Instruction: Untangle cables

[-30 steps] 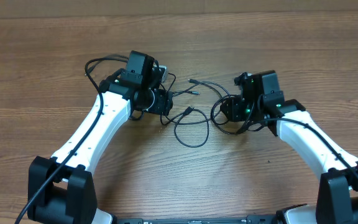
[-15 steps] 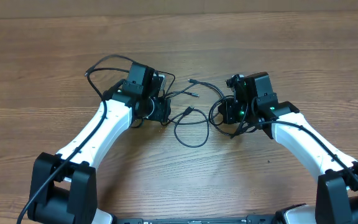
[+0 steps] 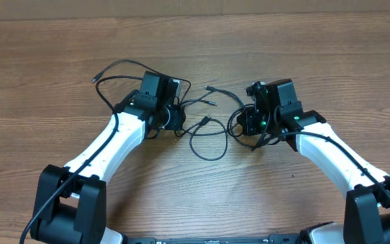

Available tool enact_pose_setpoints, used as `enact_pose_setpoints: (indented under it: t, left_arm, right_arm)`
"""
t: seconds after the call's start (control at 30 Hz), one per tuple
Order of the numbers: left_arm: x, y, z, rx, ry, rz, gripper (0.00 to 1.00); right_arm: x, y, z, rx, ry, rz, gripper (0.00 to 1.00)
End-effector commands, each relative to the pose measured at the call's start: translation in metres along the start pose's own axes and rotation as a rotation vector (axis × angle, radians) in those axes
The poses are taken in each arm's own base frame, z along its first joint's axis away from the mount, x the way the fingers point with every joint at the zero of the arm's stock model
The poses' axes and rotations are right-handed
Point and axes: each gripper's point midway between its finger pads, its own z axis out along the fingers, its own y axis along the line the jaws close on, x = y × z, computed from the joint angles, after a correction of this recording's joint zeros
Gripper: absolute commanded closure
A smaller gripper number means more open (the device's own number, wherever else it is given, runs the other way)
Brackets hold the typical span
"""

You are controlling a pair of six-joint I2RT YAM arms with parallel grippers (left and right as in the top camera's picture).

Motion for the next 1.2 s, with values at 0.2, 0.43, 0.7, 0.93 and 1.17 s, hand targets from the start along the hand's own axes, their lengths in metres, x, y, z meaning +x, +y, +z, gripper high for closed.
enact_pose_setpoints:
  t: [0.2, 0.43, 0.7, 0.93, 1.17]
  left_arm:
    - [0.003, 0.006, 0.010, -0.032, 0.006, -0.038, 0.60]
    - [0.001, 0.014, 0.003, -0.075, -0.005, -0.043, 0.96]
    - [0.005, 0.079, -0.061, -0.325, 0.000, -0.138, 0.96]
    - [-0.011, 0.127, -0.136, -0.376, -0.184, -0.272, 0.96]
    - [-0.012, 0.146, -0.165, -0.416, -0.255, -0.325, 0.96]
  right_arm:
    - [0.005, 0.001, 0.002, -0.007, 0.017, 0.002, 0.96]
    - [0.000, 0.002, -0.006, 0.017, 0.036, 0.009, 0.96]
    - [-0.049, -0.050, -0.075, 0.482, -0.021, 0.107, 0.96]
    - [-0.116, -0.053, -0.175, 0.739, -0.213, 0.130, 0.96]
    - [-0.163, -0.050, -0.276, 0.950, -0.465, 0.161, 0.96]
